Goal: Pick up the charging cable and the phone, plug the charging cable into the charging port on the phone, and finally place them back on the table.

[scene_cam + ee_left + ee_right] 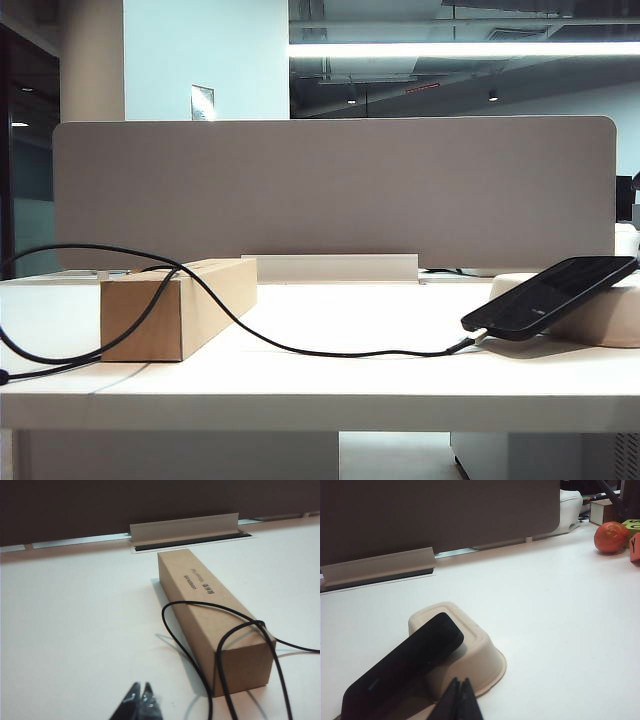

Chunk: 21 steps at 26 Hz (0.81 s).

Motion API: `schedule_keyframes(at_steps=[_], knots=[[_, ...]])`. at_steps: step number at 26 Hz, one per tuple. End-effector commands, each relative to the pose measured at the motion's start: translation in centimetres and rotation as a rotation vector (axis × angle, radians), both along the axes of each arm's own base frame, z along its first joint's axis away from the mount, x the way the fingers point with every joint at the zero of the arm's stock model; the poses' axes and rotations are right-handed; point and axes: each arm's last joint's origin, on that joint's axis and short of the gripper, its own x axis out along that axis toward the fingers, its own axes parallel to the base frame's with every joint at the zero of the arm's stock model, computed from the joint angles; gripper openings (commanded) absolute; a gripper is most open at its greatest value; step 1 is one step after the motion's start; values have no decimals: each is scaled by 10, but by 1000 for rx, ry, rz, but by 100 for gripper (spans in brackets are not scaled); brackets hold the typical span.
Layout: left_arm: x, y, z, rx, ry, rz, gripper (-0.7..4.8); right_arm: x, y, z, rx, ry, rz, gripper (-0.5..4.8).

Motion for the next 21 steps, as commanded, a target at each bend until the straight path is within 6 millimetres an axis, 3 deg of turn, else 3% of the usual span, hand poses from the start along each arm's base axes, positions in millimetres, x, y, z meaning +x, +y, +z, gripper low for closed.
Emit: schedule_keyframes(at_steps=[1,7,21], knots=[[1,3,3,5,-26,101,-6,0,0,0,-3,-6,-4,-1],[1,11,8,-16,-74,359,-6,0,0,0,-3,-6,-4,-1],[1,11,8,-14,-71,368,-6,0,0,0,-3,-6,-5,-1]])
